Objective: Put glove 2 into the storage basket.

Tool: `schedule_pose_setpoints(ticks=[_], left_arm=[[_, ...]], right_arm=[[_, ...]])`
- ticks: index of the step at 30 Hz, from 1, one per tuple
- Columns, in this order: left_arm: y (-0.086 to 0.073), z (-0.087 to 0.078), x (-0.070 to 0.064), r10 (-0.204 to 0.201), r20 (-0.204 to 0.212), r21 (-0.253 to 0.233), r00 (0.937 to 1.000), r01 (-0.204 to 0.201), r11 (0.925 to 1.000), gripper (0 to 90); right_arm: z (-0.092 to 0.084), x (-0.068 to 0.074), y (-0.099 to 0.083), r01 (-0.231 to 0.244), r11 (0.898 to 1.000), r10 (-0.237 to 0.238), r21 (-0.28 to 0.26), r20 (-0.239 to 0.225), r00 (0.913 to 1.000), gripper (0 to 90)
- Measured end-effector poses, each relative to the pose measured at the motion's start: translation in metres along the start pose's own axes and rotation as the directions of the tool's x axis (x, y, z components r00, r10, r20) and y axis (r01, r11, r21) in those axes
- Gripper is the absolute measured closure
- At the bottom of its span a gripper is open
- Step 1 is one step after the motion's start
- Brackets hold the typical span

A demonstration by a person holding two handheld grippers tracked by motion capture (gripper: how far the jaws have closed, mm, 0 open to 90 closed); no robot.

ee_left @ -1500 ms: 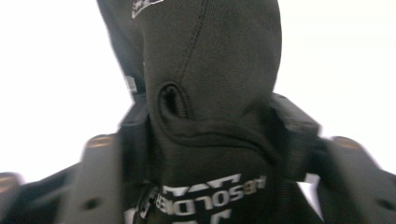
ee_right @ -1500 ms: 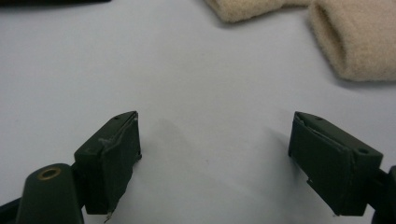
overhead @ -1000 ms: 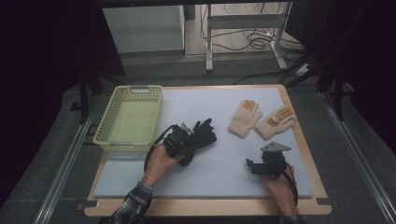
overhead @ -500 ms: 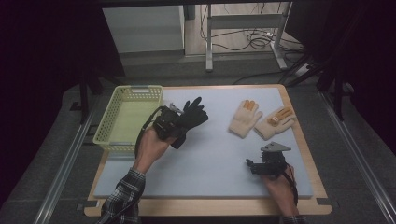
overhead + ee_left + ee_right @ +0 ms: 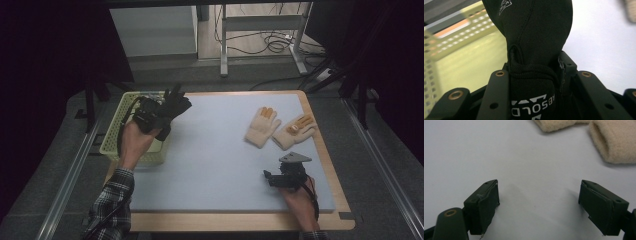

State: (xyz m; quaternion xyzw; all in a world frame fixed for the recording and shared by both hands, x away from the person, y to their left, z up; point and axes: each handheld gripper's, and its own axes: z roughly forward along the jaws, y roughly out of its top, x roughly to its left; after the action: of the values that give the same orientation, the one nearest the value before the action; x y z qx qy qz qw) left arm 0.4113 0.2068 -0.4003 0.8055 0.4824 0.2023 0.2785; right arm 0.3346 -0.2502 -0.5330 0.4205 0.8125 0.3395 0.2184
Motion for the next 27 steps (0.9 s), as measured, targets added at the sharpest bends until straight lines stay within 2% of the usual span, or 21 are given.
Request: schedule_pose_setpoints(ticks=[6, 10, 14, 17, 22, 23, 24, 27], left_arm=[[-0.014, -0.001, 0.035, -0.060, -0.060, 0.009, 0.9964, 0.061, 0.9981, 62.6], [-0.028, 0.004, 0.060, -0.115, -0.086, 0.009, 0.9896, 0.116, 0.9932, 62.5], [-0.041, 0.014, 0.081, -0.159, -0.113, 0.033, 0.9809, 0.163, 0.9860, 62.3], [-0.049, 0.024, 0.092, -0.184, -0.129, 0.067, 0.9744, 0.194, 0.9788, 62.0], [-0.057, 0.039, 0.103, -0.195, -0.163, 0.133, 0.9670, 0.218, 0.9668, 61.2], [-0.058, 0.044, 0.105, -0.198, -0.170, 0.155, 0.9652, 0.225, 0.9620, 61.0], [-0.058, 0.046, 0.106, -0.198, -0.174, 0.162, 0.9646, 0.227, 0.9603, 60.8], [-0.059, 0.059, 0.111, -0.199, -0.192, 0.227, 0.9611, 0.241, 0.9438, 60.3]], right_arm=[[0.000, 0.000, 0.000, 0.000, 1.000, 0.000, -0.001, 0.000, 1.0000, 16.4], [0.000, 0.000, 0.000, -0.002, 1.000, 0.002, 0.000, -0.001, 1.0000, 16.4], [0.000, 0.000, 0.000, -0.005, 1.000, 0.005, 0.001, -0.002, 1.0000, 16.3], [0.000, -0.001, 0.000, -0.006, 1.000, 0.006, 0.002, -0.004, 1.0000, 16.3], [0.000, -0.001, 0.000, -0.006, 1.000, 0.006, 0.002, -0.004, 1.0000, 16.2], [0.000, -0.001, 0.000, -0.006, 1.000, 0.006, 0.002, -0.004, 1.0000, 16.2], [0.000, -0.001, 0.000, -0.006, 1.000, 0.006, 0.002, -0.004, 1.0000, 16.2], [0.000, -0.001, 0.000, -0.006, 1.000, 0.006, 0.002, -0.005, 1.0000, 16.2]])
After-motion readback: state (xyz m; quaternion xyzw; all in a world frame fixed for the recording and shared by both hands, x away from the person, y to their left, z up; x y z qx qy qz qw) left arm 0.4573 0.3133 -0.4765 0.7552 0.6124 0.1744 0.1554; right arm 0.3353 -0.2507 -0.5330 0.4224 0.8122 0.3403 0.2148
